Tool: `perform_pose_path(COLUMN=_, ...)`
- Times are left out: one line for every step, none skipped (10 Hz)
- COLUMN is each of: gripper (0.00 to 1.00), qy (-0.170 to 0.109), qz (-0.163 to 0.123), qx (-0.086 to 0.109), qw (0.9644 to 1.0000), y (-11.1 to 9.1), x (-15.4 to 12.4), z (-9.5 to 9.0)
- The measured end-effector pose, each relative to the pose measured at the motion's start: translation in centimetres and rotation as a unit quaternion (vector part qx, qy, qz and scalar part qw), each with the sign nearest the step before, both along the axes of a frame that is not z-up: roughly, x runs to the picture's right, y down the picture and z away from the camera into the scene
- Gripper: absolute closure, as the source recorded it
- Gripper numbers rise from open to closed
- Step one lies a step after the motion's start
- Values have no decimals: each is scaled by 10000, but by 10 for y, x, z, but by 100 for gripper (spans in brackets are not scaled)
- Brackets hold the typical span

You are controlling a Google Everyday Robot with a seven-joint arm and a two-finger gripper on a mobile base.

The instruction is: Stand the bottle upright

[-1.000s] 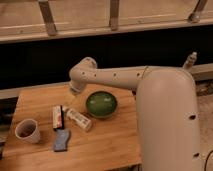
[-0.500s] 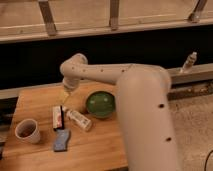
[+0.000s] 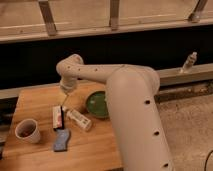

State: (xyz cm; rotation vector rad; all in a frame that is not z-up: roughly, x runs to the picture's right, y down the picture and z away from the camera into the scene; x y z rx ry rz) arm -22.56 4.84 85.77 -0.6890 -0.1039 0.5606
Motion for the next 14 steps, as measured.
perform_pose_path(gripper=20, qy=49, qz=63, qx=-62, qw=9999, y=9, x=1, z=-1)
perform_pose_path(gripper=20, qy=89, qz=111, qx=-87, qw=9999, y=15, x=0, z=-5)
perform_pose_path(gripper=20, qy=108, qz=134, qx=-96, qw=9998, y=19, x=-1, z=-8)
perform_pose_path(gripper=20, qy=115, qz=132, qx=-109, qw=9998, y=24, x=-4, z=-12)
perform_pose_path(gripper=20, qy=107, qz=119, qx=-141, qw=9998, y=29, x=-8, z=-14)
perform_pose_path(gripper=20, qy=116, qz=111, qx=-187, qw=9997, y=31, x=-10, z=-14)
perform_pose_path(gripper=20, qy=123, qz=107, qx=-194, qw=9997, y=31, x=-10, z=-14)
perform_pose_path(gripper=20, qy=125, qz=105, qx=-197, qw=9997, y=32, x=-9, z=-14)
perform_pose_path(gripper=20, qy=129, qz=114, qx=-196, qw=9997, y=31, x=-8, z=-13)
perform_pose_path(gripper=20, qy=128, qz=112, qx=-196, qw=9997, y=31, x=-9, z=-14)
perform_pose_path(gripper=20, qy=148, qz=91, qx=-197, qw=9997, y=30, x=-9, z=-13)
perform_pose_path(gripper=20, qy=239, qz=39, qx=-245, qw=9994, y=31, x=-8, z=-8)
perform_pose_path(gripper=20, qy=293, qz=9, qx=-308, qw=9991, y=36, x=-9, z=-2)
perform_pose_path(gripper=20, qy=360, qz=0, qx=-388, qw=9986, y=43, x=-6, z=5)
